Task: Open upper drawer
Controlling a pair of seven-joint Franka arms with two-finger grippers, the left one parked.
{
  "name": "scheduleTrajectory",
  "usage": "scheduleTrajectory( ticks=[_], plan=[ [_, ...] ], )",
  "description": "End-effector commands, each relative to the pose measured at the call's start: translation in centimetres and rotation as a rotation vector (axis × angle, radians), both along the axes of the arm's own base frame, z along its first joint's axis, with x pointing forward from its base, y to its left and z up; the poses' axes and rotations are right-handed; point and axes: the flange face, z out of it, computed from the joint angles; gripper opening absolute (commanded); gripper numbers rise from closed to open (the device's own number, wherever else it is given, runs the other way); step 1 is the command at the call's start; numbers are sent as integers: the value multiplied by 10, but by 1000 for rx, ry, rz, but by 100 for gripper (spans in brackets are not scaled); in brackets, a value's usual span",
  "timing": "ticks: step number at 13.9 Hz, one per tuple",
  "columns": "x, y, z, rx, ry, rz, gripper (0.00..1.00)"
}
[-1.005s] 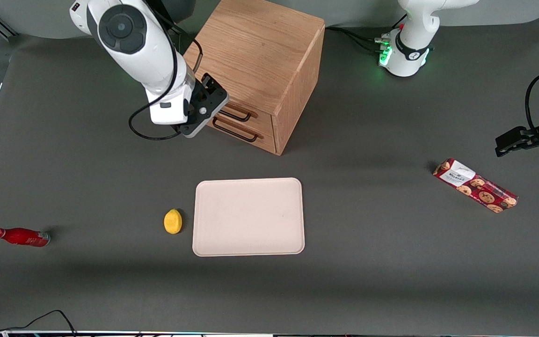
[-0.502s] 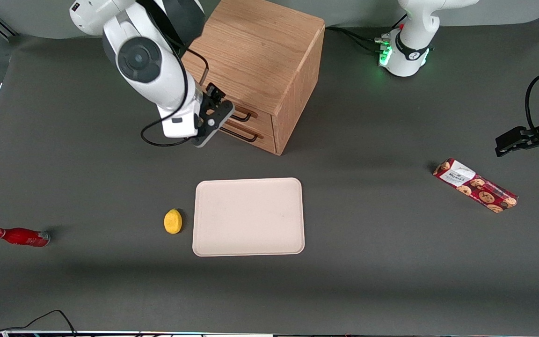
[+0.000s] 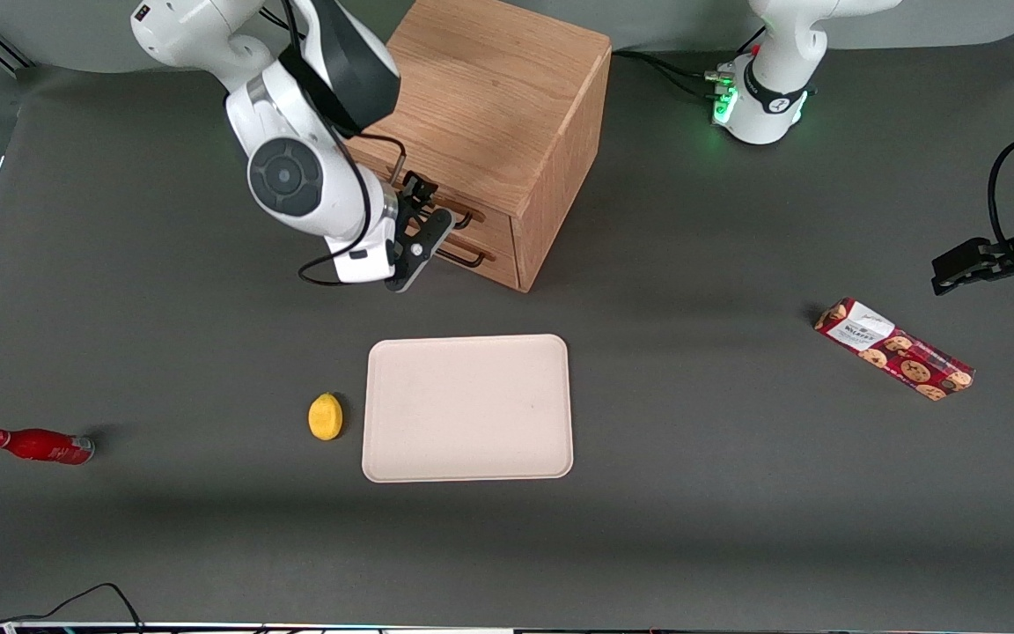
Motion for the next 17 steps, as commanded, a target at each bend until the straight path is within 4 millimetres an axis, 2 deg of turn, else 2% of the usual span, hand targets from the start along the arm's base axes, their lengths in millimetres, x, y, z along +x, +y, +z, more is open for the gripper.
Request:
scheduleTrajectory(
  ticks=[1,4,6,11,14,17],
  plan=[
    [3,-6,-7,50,15,13,100],
    [1,-8,-16,45,29,21,100],
    [-2,-8,-31,31,51,32,100],
    [-8,-10,-42,25,74,46,100],
    [-12,-9,-45,24,82,50,100],
    [-11,-9,-36,31,76,53,100]
  ],
)
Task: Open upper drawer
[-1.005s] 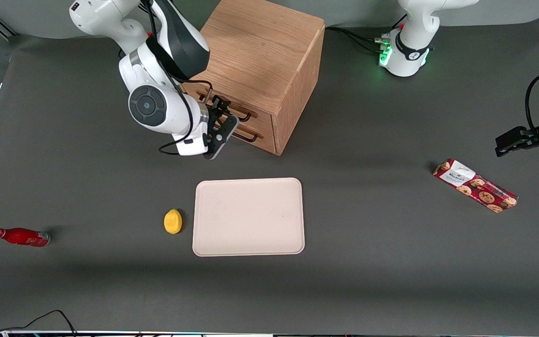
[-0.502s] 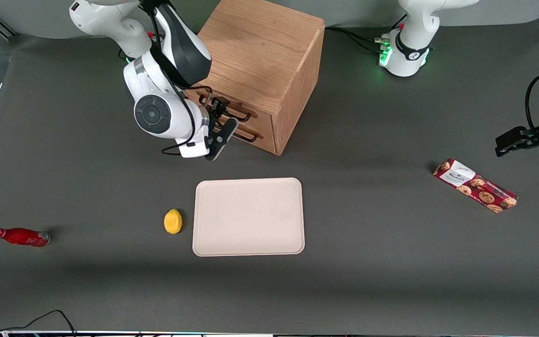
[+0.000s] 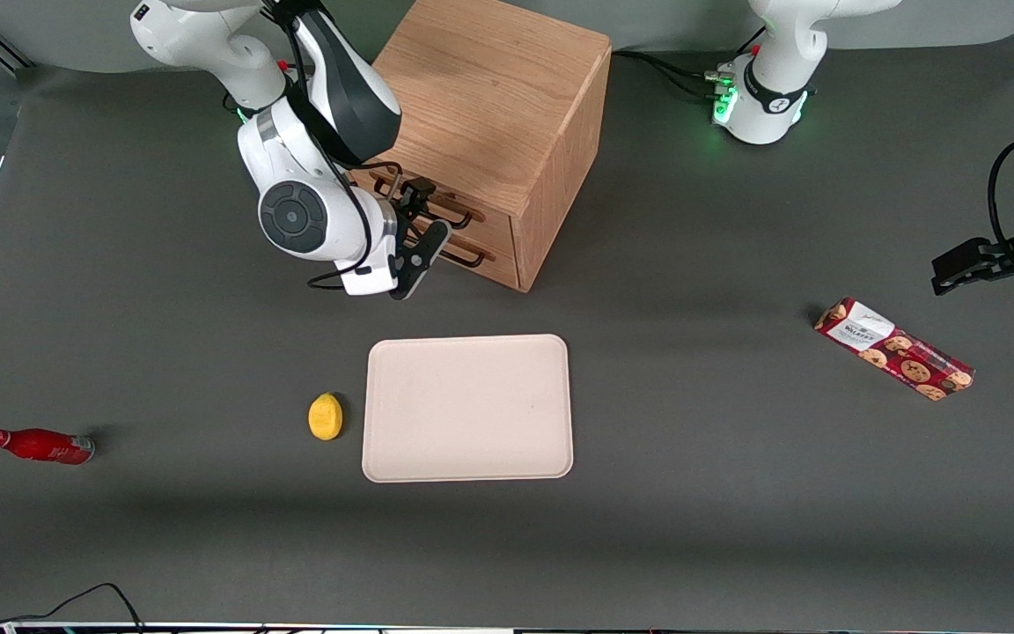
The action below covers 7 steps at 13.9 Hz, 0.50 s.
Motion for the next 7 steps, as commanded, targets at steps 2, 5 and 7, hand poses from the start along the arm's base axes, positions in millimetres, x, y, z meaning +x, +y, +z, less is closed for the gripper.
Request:
scheduleTrajectory(
  ticks=[2,5,7],
  plan=[
    [-3,-2,5,35,3,19,100],
    [-4,-1,7,43,3,32,100],
    [-4,-1,9,46,1,32,100]
  ],
)
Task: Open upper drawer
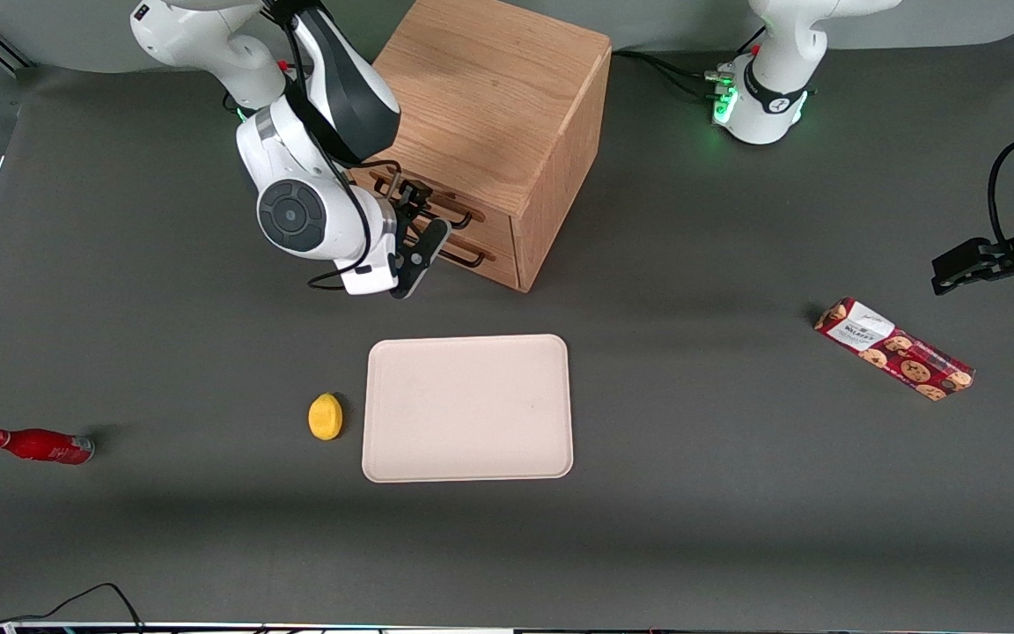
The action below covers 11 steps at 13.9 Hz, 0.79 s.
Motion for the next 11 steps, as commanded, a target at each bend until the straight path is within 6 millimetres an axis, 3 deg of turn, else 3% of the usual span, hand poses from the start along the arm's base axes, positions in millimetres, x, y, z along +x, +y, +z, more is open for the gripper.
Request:
scheduleTrajectory(
  ticks=[1,11],
  plan=[
    [-4,-1,5,35,5,18,100],
    [-3,3,-31,20,57,3,100]
  ],
)
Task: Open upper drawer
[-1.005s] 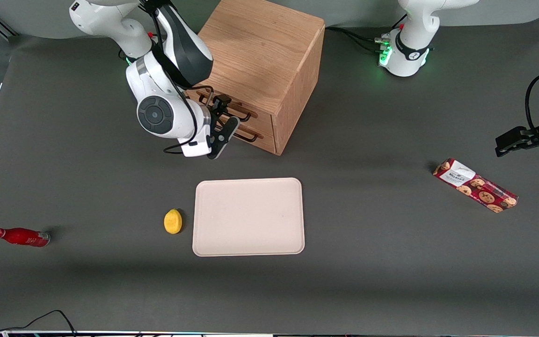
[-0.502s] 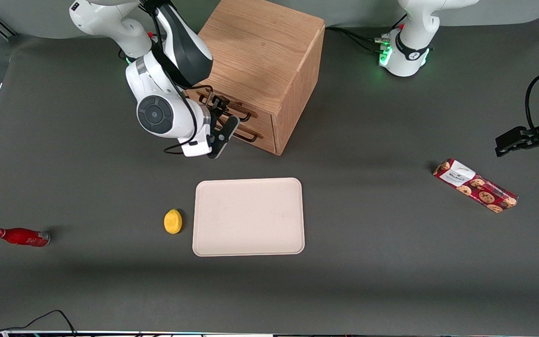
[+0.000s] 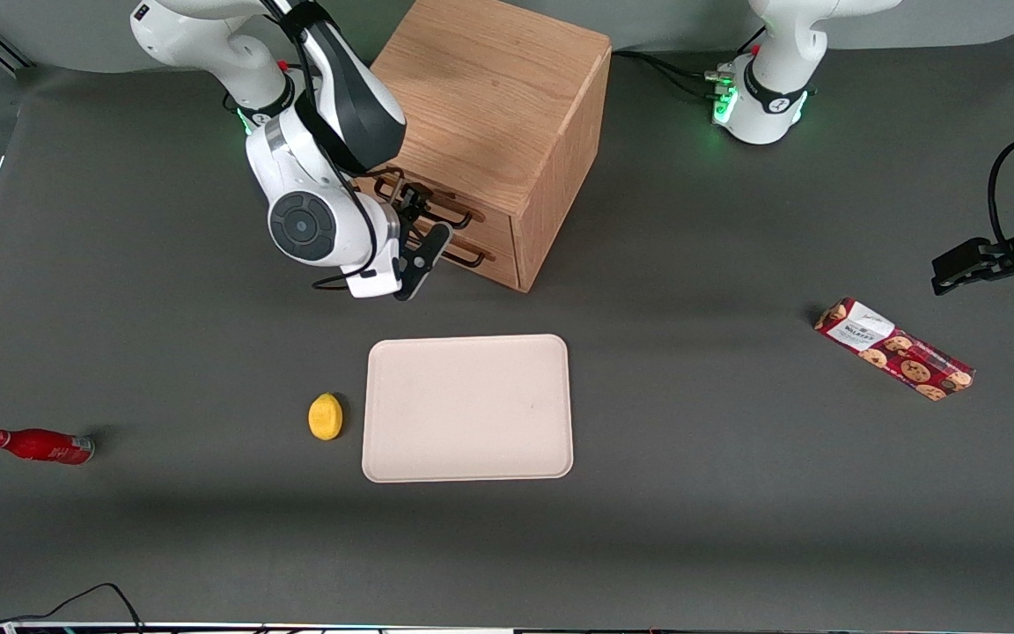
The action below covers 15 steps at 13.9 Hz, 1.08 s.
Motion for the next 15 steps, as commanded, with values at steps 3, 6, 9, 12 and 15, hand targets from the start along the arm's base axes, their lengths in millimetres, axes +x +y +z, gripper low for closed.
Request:
scheduleTrajectory(
  ticks=[3,6,9,12,15],
  plan=[
    [3,4,-23,39,42,-15,100],
    [3,6,-26,35,43,-14,100],
    [10,-1,-23,41,34,-18,100],
    [20,-11,-19,52,25,-27,100],
    [27,-12,-9,58,0,-28,100]
  ],
)
